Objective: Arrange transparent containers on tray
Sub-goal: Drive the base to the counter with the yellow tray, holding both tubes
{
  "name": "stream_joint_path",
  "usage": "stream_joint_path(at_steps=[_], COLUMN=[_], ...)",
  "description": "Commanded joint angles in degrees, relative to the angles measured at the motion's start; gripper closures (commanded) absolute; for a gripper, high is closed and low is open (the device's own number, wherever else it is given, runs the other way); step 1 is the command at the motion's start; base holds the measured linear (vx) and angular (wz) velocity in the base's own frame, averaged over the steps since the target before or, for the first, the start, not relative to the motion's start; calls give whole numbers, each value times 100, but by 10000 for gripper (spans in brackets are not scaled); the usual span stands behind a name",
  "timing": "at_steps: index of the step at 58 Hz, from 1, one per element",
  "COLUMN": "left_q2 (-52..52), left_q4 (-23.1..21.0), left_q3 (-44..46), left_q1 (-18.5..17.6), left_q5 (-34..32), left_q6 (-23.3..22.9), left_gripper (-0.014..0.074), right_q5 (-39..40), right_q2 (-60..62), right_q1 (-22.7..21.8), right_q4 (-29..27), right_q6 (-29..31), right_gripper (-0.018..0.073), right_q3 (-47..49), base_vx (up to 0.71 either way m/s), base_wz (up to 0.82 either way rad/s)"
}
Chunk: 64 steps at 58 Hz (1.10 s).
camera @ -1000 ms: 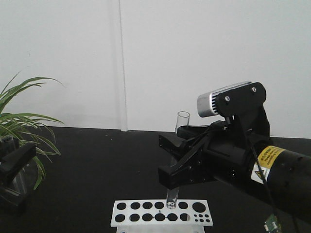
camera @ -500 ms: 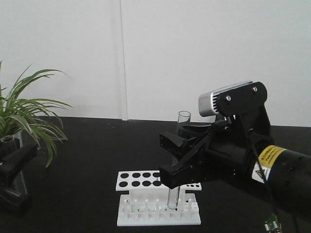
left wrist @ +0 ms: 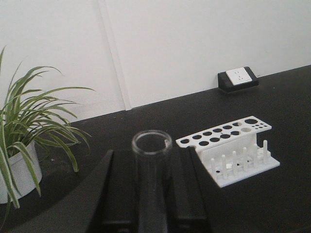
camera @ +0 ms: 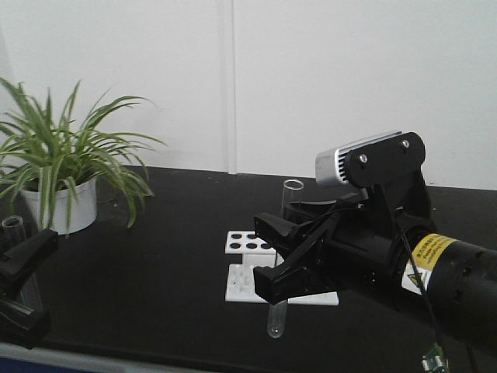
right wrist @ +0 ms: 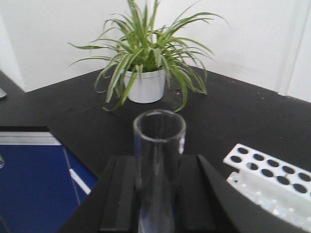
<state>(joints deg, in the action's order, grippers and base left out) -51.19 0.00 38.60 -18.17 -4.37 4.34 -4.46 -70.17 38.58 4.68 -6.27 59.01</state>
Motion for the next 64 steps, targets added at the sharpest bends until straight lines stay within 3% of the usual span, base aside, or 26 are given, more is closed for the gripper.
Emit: stream_joint_path(at_steps=[1, 64], left_q2=[63, 63], left_q4=[-54, -54], left_q3=[218, 218], left_q1=[-11, -11], left_q5=[-503, -503], left_q6=[-21, -21], left_gripper=[603, 603], right_q5=[477, 477], right_q2=[172, 172], right_q1=[-29, -29], right_q4=[32, 32], right_q6=[51, 51], right_gripper=[568, 568], right_q3=[221, 221], base_vx=[-28, -29], base_wz=[18, 22])
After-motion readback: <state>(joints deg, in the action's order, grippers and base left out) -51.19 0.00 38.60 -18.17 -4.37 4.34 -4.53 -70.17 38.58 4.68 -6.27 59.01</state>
